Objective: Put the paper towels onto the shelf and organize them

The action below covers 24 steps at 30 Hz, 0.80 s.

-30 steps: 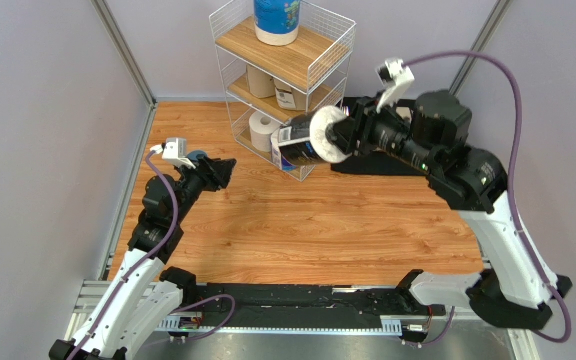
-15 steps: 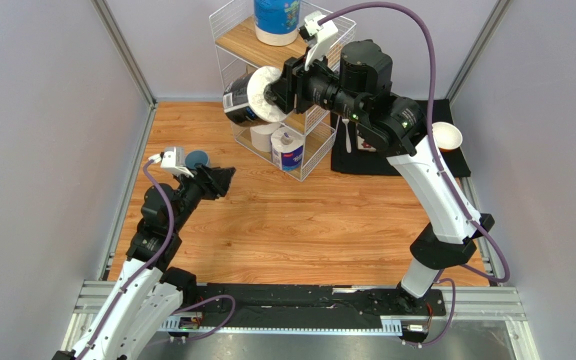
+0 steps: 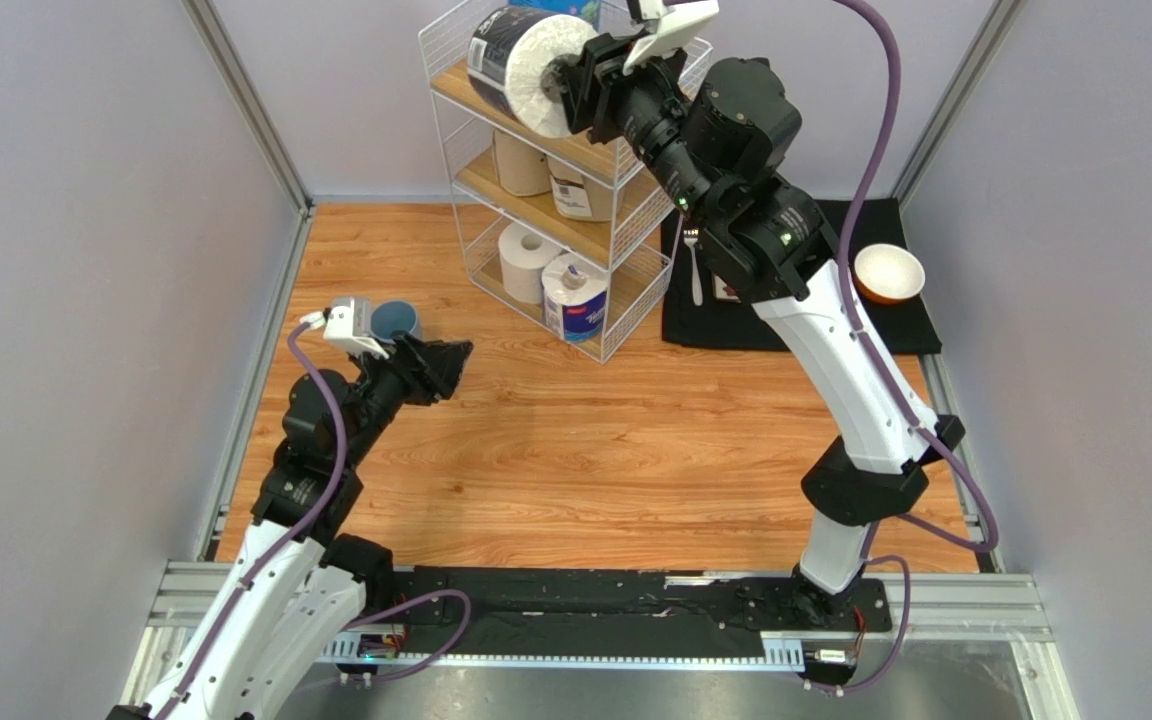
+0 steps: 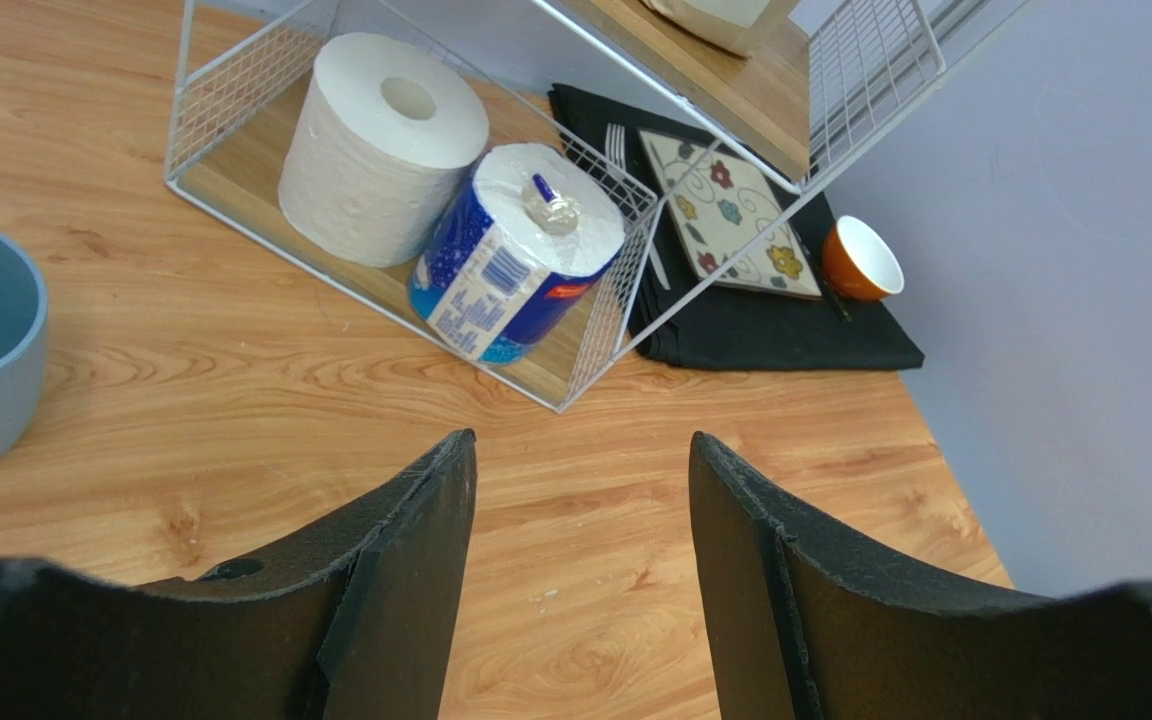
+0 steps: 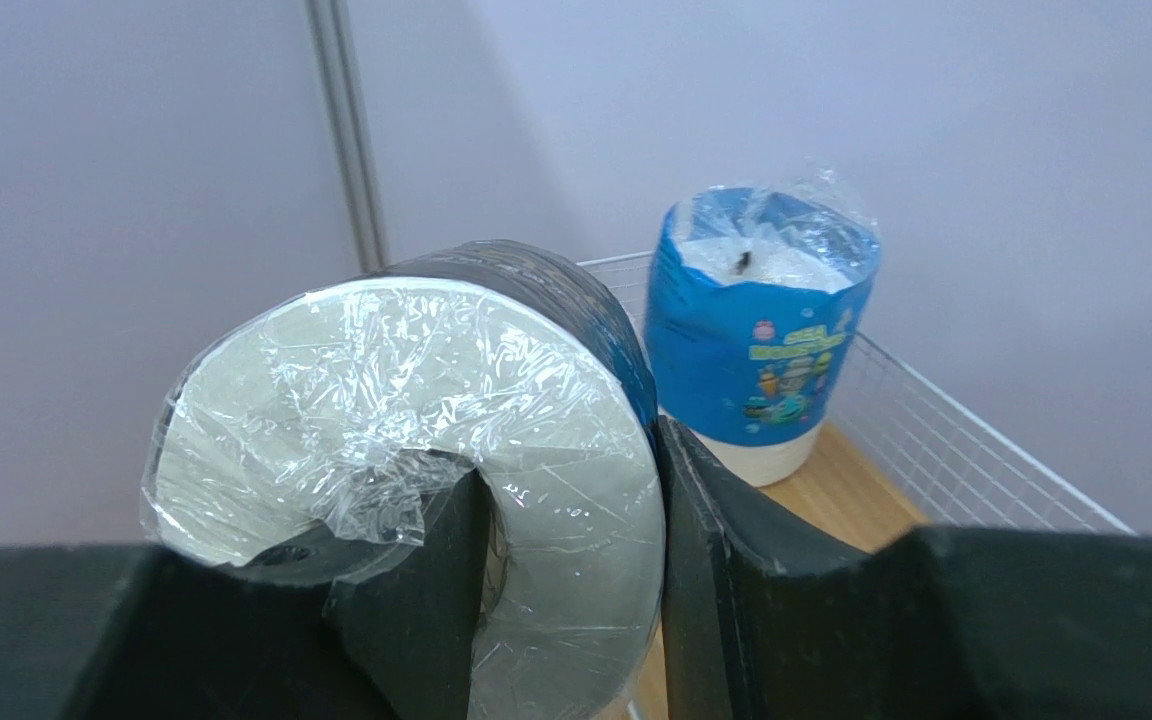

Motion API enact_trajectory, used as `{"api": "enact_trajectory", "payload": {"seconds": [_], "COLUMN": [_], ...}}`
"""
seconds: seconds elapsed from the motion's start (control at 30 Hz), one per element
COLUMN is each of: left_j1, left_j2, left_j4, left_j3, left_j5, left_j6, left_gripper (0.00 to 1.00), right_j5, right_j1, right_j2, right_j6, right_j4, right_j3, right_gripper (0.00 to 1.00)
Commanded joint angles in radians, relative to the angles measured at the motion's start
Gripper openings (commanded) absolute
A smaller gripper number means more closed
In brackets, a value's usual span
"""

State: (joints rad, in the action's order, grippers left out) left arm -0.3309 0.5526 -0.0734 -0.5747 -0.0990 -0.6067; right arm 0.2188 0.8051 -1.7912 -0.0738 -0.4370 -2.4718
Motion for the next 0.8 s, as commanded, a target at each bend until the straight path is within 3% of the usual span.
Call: {"api": "enact_trajectory", "payload": {"seconds": [0.0, 0.23, 0.43, 0.77], "left_j1": [0.006, 0.006, 0.006, 0.006], "left_j2": [-0.002, 0.020, 0.024, 0.021], "left_j4": [0.018, 0.049, 0.064, 0.069], "left_j3": [0.019, 0.038, 0.055, 0.081], "left_j5": [-0.024, -0.065, -0.073, -0.076], "left_j6": [-0.021, -0.045, -0.054, -0.071], "left_gripper": [0.63, 0.63, 0.62, 0.63], "right_j5": [0.120, 0.012, -0.202, -0.363], "right_j1": [-0.038, -0.216, -0.363, -0.388], "right_j2": [-0.033, -0.033, 0.004, -0.017], "right_j6": [-0.096, 0.067, 0.238, 0.244], "right_j4": [0.116, 0.061, 0.032, -0.023], "right_j3": [-0.047, -0.056, -0.015, -0.026], "right_gripper": [0.06, 0.06, 0.05, 0.05]}}
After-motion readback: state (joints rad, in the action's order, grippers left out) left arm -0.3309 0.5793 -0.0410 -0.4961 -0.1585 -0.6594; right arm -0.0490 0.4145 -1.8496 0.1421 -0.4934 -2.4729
